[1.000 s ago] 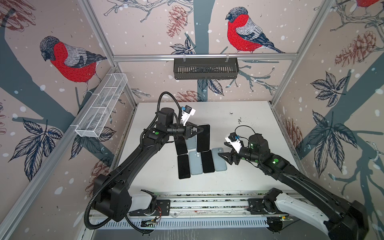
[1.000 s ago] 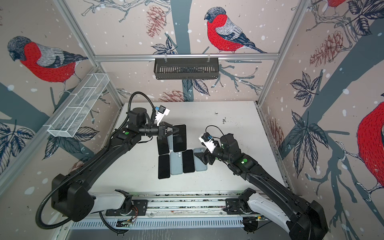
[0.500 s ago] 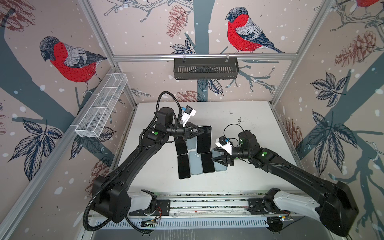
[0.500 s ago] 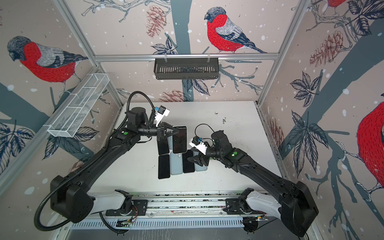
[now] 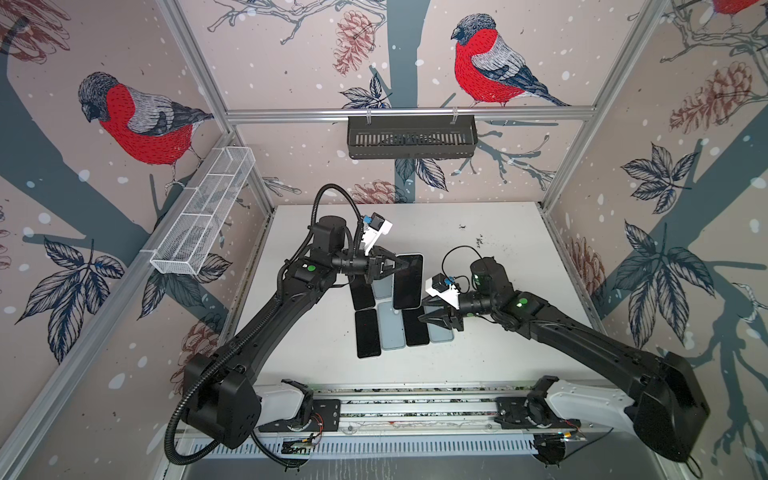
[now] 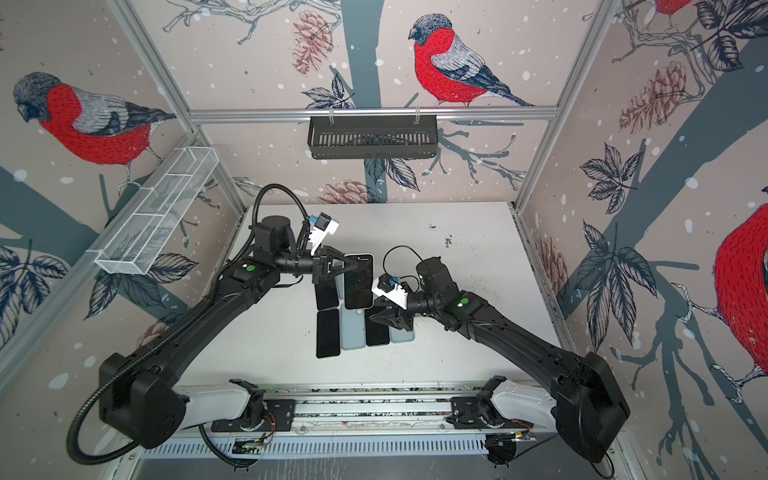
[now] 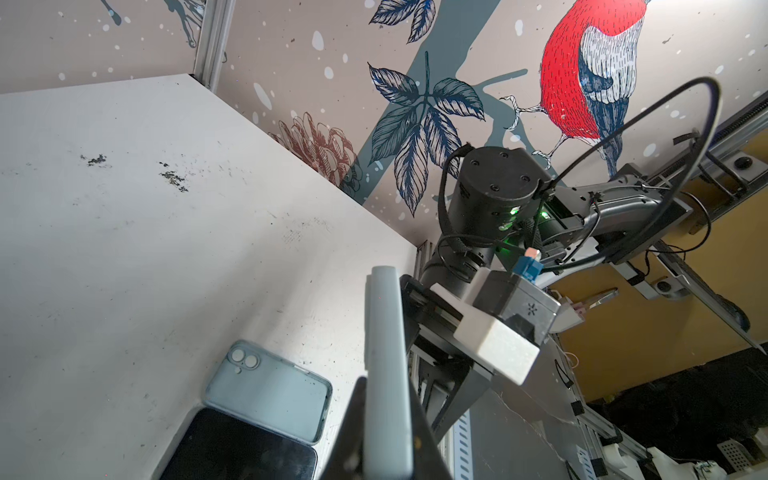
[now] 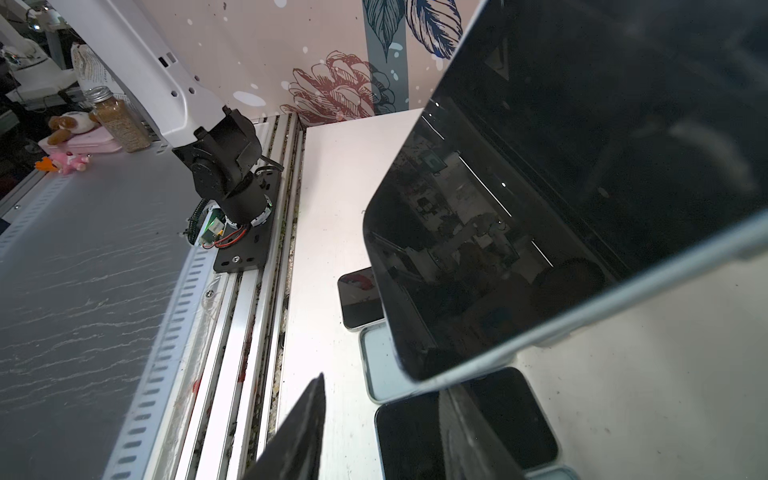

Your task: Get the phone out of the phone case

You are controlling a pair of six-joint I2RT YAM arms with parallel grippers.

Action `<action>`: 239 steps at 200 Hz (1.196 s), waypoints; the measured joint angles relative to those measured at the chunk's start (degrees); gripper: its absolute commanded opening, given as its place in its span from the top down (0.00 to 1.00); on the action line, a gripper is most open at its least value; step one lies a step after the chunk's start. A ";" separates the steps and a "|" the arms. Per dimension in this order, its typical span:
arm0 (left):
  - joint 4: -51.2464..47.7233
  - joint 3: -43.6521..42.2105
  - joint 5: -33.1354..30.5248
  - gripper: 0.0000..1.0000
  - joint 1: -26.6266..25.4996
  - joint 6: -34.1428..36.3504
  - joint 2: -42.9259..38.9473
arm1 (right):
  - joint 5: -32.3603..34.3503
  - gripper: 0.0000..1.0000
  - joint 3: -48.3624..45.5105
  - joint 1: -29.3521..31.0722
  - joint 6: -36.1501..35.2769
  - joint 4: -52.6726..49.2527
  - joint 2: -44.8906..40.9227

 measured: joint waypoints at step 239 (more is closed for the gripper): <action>5.60 -2.95 3.85 1.00 0.00 -4.35 -1.51 | -4.72 0.80 1.09 0.22 -1.14 0.70 2.32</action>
